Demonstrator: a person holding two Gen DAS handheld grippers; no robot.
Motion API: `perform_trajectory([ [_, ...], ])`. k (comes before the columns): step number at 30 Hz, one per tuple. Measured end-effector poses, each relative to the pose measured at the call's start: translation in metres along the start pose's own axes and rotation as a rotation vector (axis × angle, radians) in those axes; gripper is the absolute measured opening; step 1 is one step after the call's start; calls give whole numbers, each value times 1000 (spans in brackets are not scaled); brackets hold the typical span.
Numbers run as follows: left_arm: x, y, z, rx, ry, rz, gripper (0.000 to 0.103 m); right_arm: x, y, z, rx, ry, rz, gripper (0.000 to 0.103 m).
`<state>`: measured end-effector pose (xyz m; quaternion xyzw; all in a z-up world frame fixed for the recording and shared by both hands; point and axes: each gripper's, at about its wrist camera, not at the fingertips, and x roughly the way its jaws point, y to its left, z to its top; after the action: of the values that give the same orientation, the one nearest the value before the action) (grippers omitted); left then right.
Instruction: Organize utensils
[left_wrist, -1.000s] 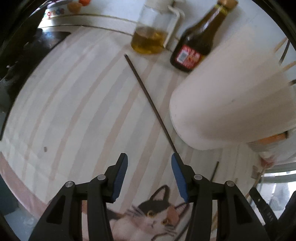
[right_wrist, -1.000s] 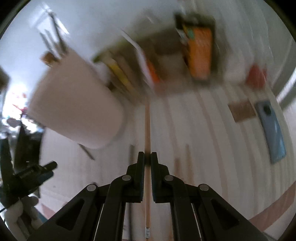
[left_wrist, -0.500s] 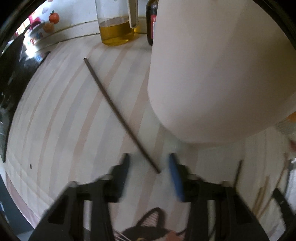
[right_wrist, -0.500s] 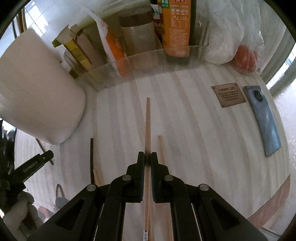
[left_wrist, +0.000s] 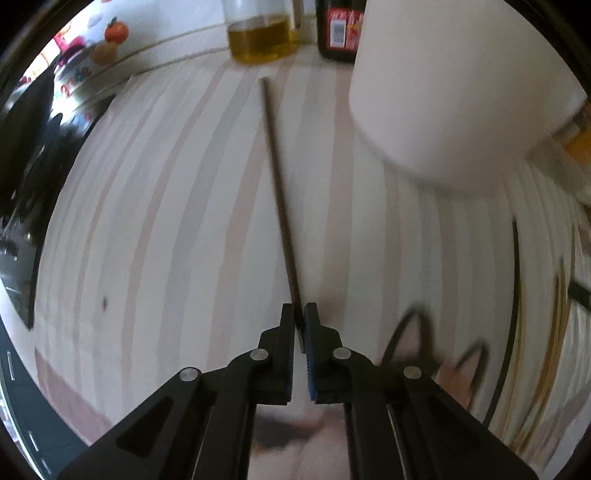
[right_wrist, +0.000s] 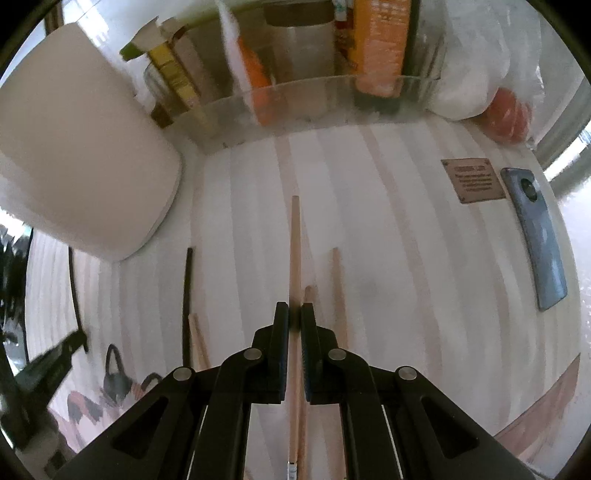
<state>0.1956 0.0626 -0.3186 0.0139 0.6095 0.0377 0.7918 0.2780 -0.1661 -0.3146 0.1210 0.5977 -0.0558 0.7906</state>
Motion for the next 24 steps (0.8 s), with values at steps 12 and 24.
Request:
perform_trajectory([
  [12, -14, 19, -23, -13, 74, -86, 10, 3, 23, -7, -46, 52, 93, 6],
  [24, 14, -18, 46, 56, 23, -14, 32, 22, 49, 10, -81, 108, 103, 6],
])
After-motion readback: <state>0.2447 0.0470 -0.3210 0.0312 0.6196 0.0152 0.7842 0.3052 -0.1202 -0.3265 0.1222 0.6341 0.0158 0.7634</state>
